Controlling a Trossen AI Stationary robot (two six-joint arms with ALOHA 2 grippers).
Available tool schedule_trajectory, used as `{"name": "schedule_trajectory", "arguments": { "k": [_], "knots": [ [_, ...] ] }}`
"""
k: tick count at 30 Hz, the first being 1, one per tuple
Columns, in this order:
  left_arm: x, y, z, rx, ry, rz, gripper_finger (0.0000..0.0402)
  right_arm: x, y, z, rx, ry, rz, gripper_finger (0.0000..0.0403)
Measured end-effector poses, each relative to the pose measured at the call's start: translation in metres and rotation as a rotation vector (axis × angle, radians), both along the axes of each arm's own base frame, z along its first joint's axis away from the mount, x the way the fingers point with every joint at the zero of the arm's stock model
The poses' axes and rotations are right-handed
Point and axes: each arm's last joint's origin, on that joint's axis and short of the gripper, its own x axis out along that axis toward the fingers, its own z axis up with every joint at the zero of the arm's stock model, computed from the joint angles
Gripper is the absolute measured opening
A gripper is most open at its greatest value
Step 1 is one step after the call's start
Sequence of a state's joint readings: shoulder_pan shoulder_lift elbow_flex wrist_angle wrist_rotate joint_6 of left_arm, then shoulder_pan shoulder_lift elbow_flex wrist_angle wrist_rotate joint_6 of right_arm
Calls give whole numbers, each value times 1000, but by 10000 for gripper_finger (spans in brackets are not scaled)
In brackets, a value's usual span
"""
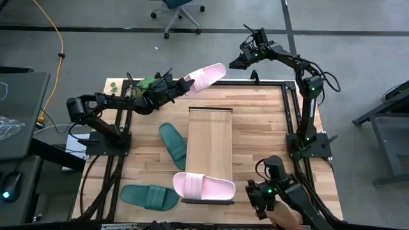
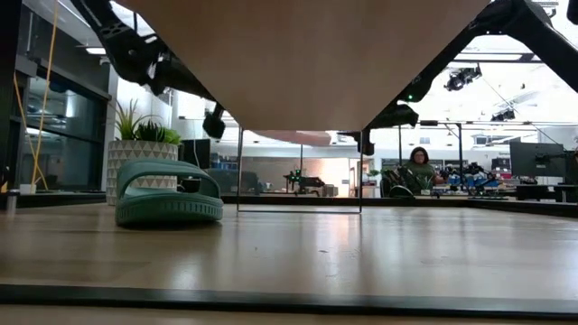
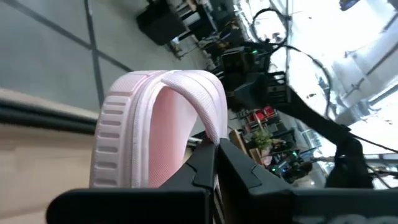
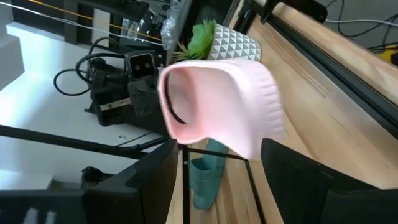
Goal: Pick and place slides into the shelf
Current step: Put the pink slides on the shelf
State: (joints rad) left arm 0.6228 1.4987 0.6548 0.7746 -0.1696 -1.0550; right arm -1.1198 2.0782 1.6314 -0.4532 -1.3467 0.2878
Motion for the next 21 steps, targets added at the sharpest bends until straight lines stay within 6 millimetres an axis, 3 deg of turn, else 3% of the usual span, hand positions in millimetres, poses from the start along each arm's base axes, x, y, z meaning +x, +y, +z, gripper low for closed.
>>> {"name": "schedule_trajectory", "arguments": {
  "k": [9,16,21],
  "knots": [
    [-10,-10,31,119,-37,-78,0,-7,7,24,-26,-13,-8,222],
    [-24,-20,56,171,-83,-74,0,-22,19,64,-108,-42,-34,222],
    [-32,-27,67,194,-85,-116,0,-24,41,101,-197,-59,-39,222]
  ]
}}
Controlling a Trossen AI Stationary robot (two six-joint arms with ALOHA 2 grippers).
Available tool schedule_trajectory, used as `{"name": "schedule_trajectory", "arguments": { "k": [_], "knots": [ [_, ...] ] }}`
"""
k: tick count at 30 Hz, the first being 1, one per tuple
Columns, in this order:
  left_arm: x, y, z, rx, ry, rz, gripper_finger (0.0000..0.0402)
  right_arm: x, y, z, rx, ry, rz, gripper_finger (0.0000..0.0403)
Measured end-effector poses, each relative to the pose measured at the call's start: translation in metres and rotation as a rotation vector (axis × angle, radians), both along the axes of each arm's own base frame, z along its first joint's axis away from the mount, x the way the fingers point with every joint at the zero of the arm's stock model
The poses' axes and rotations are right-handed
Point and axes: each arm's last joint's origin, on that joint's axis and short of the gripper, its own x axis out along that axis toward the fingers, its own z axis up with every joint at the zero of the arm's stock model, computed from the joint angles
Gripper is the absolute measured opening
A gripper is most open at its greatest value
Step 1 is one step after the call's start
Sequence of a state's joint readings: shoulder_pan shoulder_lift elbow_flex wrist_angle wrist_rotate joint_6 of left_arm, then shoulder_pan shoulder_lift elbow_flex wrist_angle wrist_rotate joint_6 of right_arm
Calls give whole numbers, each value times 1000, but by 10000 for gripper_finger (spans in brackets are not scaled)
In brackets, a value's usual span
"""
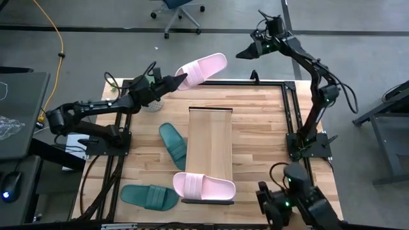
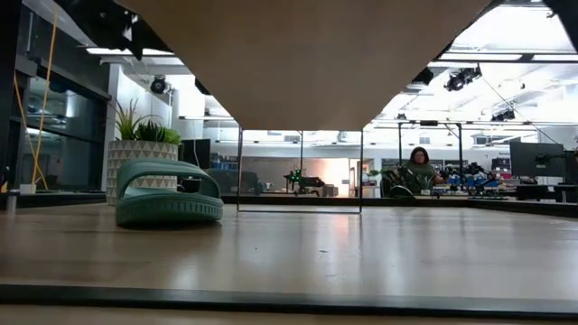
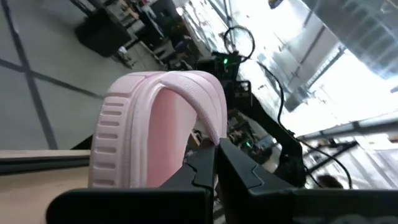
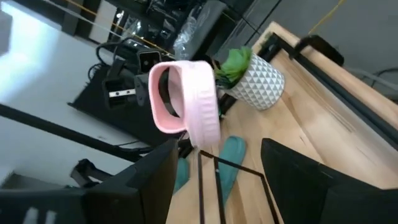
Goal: Pick and place slides into the shelf
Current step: Put the pink slides on the shelf
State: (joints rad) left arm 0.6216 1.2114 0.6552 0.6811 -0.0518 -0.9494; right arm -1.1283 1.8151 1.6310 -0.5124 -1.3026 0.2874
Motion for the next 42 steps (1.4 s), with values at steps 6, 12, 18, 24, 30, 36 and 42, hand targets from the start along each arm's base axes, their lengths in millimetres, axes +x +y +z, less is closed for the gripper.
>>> {"name": "schedule_trajectory", "arguments": {
  "k": [6,12,18,24,30,36,42],
  "knots": [
    [-5,-7,9,24,-9,-87,0,11,39,42,-132,-5,-1,222],
    [-10,-12,17,57,-35,-146,0,22,66,56,-160,45,-20,222],
    [-15,-17,25,81,-55,-179,0,36,81,52,-146,93,18,222],
    [-17,-19,27,86,-52,-198,0,48,91,53,-150,91,50,222],
    [-18,-20,27,96,-52,-209,0,44,89,56,-188,117,-14,222],
    [-18,-21,28,98,-53,-217,0,32,89,66,-233,113,-74,222],
    [-17,-21,27,92,-45,-219,0,28,89,72,-277,113,-122,222]
  ]
}}
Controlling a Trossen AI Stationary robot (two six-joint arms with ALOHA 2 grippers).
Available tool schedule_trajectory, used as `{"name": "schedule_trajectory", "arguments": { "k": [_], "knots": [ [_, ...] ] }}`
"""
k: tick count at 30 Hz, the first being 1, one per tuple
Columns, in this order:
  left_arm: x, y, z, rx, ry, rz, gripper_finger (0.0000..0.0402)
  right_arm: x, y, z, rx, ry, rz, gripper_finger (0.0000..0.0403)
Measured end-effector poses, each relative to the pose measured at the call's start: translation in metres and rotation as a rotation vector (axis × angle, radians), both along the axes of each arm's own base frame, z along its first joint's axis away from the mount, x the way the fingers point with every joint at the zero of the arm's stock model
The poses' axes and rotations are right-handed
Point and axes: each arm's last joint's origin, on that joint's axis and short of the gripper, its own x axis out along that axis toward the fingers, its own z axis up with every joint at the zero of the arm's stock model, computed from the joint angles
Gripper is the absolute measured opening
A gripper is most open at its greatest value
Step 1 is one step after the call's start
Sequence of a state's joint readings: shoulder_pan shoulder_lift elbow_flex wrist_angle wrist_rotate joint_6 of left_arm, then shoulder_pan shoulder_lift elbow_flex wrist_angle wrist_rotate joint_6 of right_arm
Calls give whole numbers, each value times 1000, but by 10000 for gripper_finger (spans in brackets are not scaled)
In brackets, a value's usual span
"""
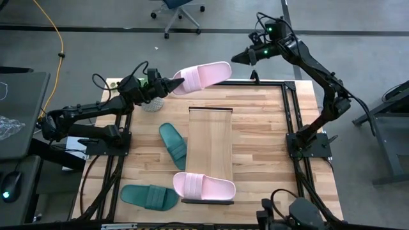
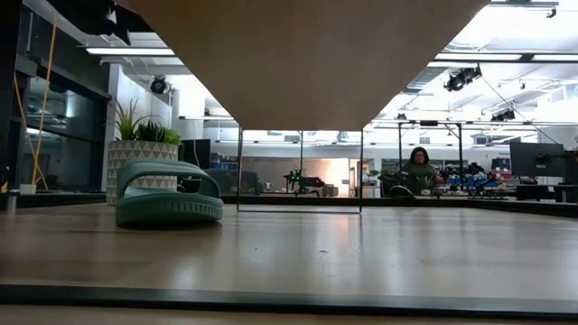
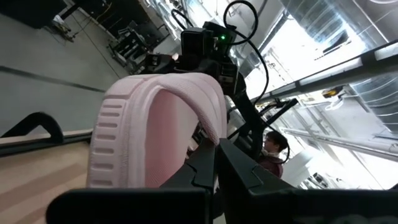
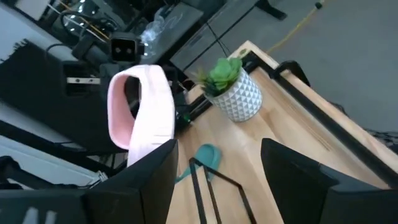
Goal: Pick and place slides into the shelf
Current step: Put the pink slides on the shelf
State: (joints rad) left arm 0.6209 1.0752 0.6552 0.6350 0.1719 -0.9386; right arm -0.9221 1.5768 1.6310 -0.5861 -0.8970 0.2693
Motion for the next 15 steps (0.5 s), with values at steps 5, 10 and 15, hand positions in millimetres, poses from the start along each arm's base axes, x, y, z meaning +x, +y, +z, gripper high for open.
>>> {"name": "schedule_trajectory", "arguments": {
  "k": [5,10,15],
  "knots": [
    [0,0,0,-2,3,1,0,1,0,4,-1,-46,35,222],
    [0,0,-1,8,14,4,0,2,1,6,23,-78,81,222],
    [0,0,-1,10,14,6,0,5,4,7,48,-86,115,222]
  ]
}}
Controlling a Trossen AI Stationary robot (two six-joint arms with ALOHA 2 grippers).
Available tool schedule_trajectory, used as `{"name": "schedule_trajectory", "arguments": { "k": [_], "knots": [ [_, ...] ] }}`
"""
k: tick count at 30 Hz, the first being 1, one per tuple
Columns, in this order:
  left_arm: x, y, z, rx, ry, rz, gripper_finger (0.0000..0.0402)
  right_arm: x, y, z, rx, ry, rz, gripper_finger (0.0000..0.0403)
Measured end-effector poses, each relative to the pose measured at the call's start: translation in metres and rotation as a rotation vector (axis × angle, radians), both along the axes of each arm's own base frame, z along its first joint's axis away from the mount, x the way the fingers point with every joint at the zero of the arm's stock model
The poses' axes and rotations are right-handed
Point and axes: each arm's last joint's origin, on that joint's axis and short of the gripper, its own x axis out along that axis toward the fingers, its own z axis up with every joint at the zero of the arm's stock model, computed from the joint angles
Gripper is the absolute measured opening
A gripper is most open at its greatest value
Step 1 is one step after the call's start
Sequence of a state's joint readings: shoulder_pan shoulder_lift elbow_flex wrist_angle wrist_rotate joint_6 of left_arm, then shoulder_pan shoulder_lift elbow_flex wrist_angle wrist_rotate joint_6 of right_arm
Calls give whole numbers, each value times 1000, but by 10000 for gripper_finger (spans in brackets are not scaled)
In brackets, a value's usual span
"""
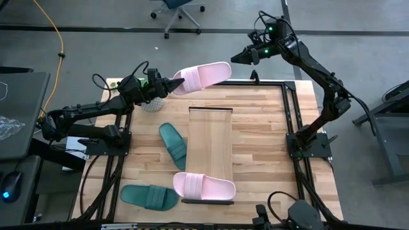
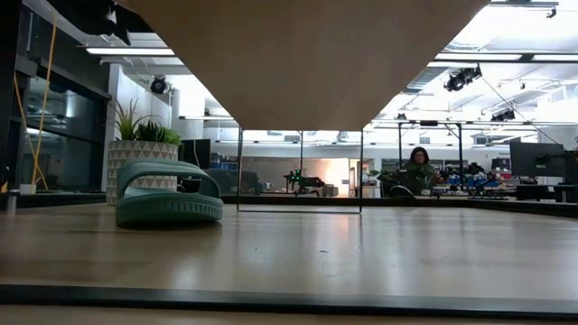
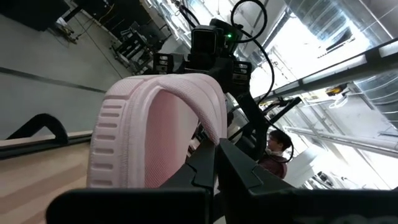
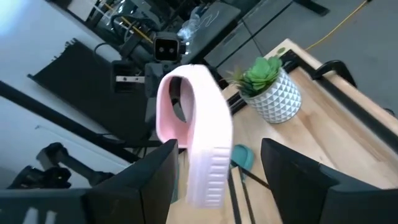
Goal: Pick and place slides into the shelf
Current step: Put the pink slides on the shelf
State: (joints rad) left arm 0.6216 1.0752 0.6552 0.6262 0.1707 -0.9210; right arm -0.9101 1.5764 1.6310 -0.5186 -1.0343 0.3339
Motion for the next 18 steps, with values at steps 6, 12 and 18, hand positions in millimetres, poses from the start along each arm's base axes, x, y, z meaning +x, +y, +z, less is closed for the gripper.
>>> {"name": "schedule_trajectory", "arguments": {
  "k": [6,12,18],
  "knots": [
    [0,0,0,1,0,-2,0,10,10,0,7,1,42,222],
    [0,0,0,3,1,-16,0,19,17,-1,-5,17,39,222],
    [0,-1,0,5,0,-22,0,21,21,-4,14,50,35,222]
  ]
}}
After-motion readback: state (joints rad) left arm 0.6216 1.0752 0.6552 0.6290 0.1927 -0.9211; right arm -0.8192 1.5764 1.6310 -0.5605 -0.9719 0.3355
